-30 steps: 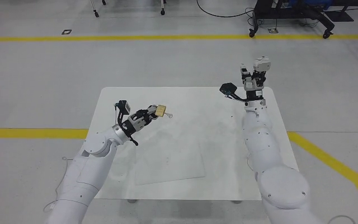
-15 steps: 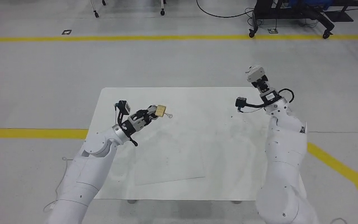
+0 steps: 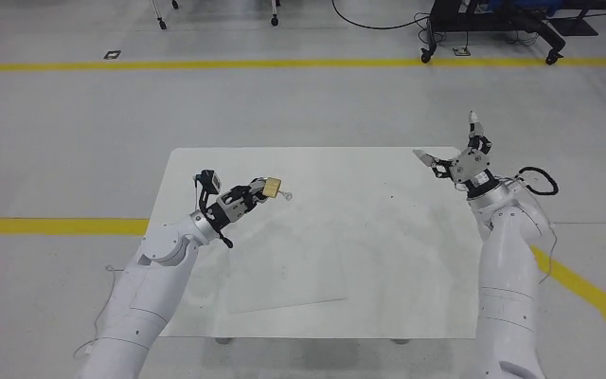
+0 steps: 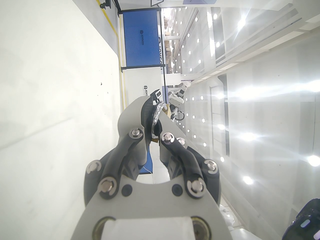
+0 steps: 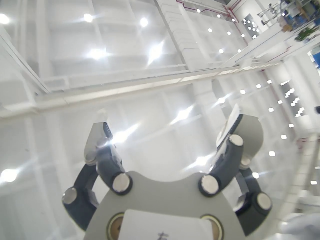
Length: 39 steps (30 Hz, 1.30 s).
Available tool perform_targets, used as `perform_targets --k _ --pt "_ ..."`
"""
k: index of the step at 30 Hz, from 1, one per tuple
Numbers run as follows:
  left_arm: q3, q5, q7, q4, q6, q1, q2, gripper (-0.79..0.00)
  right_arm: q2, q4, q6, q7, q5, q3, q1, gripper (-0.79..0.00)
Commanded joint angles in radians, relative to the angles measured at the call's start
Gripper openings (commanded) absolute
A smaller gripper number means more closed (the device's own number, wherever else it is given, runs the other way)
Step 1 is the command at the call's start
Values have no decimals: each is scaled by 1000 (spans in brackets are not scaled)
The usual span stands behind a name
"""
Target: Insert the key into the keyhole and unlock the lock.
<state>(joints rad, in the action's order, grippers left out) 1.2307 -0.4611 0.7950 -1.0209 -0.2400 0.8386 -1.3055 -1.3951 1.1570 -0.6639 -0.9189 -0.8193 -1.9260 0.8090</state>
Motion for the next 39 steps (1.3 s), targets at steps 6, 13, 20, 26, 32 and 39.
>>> perform_targets --k 6,13,20,26,32,39 --pt "0 0 0 0 0 0 0 -785 0 6 -74 142 -143 -1 0 0" --pt "0 0 0 0 0 0 0 -785 19 138 46 168 159 114 35 0" --pt "0 0 0 0 0 0 0 -785 53 218 319 147 529 217 37 0" --pt "0 0 0 0 0 0 0 -785 80 362 644 206 979 317 116 0" --pt "0 0 0 0 0 0 0 -785 96 422 846 269 1280 395 181 0" --pt "0 0 0 0 0 0 0 -785 93 445 889 286 1325 504 216 0"
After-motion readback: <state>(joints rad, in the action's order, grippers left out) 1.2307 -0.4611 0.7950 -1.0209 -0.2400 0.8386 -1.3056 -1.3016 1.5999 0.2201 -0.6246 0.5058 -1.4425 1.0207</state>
